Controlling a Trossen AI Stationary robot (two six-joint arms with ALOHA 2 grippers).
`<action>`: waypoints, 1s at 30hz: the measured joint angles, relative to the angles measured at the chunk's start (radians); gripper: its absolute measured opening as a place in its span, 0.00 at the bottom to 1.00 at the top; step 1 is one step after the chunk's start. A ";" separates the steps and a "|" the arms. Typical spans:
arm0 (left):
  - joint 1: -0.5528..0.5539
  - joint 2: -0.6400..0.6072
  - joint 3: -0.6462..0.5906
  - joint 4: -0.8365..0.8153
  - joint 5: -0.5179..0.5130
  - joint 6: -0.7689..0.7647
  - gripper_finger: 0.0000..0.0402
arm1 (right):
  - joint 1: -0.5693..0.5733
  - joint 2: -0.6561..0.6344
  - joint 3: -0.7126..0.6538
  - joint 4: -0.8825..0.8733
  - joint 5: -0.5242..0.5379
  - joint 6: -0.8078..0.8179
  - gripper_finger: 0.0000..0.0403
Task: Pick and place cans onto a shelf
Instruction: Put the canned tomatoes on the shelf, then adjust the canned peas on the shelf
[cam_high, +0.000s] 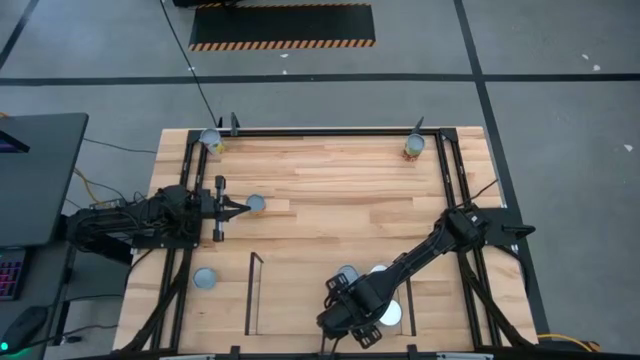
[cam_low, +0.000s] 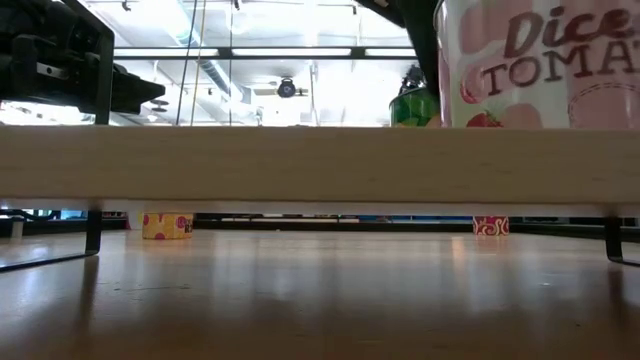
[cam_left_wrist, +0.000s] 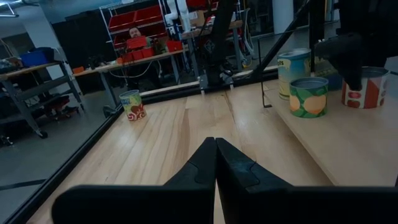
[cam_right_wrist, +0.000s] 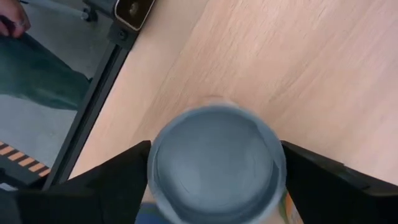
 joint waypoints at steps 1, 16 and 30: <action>0.000 0.000 0.000 0.000 0.000 0.000 0.03 | 0.001 -0.010 0.000 -0.002 -0.001 0.003 0.87; 0.000 0.000 0.000 -0.003 0.000 0.000 0.03 | 0.142 -0.304 -0.079 -0.153 0.096 0.268 0.65; 0.000 0.000 0.000 -0.003 0.000 0.000 0.03 | 0.152 -0.318 -0.281 -0.090 0.031 0.426 0.05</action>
